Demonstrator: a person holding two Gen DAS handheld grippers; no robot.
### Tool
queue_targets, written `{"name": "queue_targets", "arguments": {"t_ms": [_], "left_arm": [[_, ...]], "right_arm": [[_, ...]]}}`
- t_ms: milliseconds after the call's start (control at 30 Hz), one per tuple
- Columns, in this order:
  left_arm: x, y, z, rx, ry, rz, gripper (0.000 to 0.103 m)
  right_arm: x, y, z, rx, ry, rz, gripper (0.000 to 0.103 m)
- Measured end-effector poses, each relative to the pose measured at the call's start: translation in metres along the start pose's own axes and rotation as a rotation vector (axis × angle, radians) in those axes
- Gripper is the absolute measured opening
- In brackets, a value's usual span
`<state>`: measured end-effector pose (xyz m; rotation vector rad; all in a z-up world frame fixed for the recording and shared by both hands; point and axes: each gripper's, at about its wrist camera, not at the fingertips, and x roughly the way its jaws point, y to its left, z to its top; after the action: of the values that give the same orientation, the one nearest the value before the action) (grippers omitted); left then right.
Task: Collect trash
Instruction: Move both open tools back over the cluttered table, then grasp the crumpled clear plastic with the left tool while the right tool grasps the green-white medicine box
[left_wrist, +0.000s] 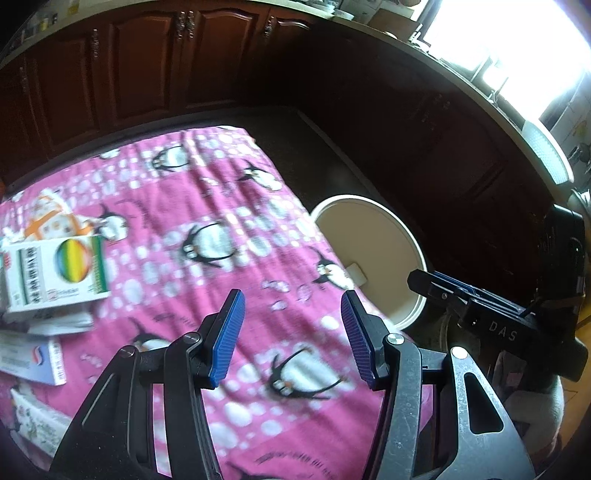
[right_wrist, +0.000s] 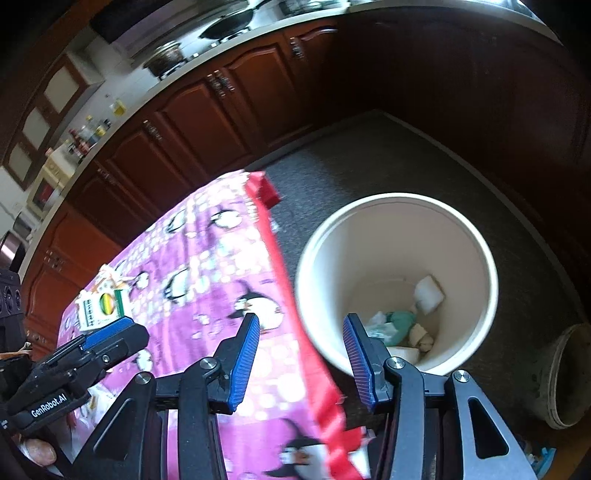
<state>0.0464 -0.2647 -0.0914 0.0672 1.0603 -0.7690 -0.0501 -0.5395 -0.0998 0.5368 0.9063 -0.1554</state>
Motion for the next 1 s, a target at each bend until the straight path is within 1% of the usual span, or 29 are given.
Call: {"name": "queue_targets", "arguments": {"t_ms": [133, 267, 567, 633, 800, 933, 1000], "left_arm": [[-0.017, 0.020, -0.007, -0.026, -0.003, 0.017, 0.053], [-0.037, 0.049, -0.018, -0.060, -0.011, 0.049, 0.053], [-0.083, 0.140, -0.047, -0.177, -0.048, 0.161, 0.053], [-0.087, 0.162, -0.051, -0.218, -0.053, 0.194, 0.053], [-0.084, 0.207, -0.050, -0.296, -0.042, 0.216, 0.053], [-0.072, 0.225, -0.040, -0.311, -0.034, 0.217, 0.053], [-0.066, 0.229, -0.034, -0.308, -0.035, 0.212, 0.053]], "right_arm": [[0.008, 0.023, -0.003, -0.026, 0.025, 0.052, 0.045], [0.017, 0.049, -0.009, -0.069, 0.051, 0.089, 0.046], [0.042, 0.105, -0.018, -0.179, 0.125, 0.154, 0.049], [0.047, 0.116, -0.019, -0.197, 0.136, 0.165, 0.049], [0.057, 0.137, -0.020, -0.228, 0.157, 0.190, 0.049], [0.067, 0.153, -0.018, -0.253, 0.173, 0.215, 0.051], [0.075, 0.161, -0.016, -0.262, 0.183, 0.222, 0.055]]}}
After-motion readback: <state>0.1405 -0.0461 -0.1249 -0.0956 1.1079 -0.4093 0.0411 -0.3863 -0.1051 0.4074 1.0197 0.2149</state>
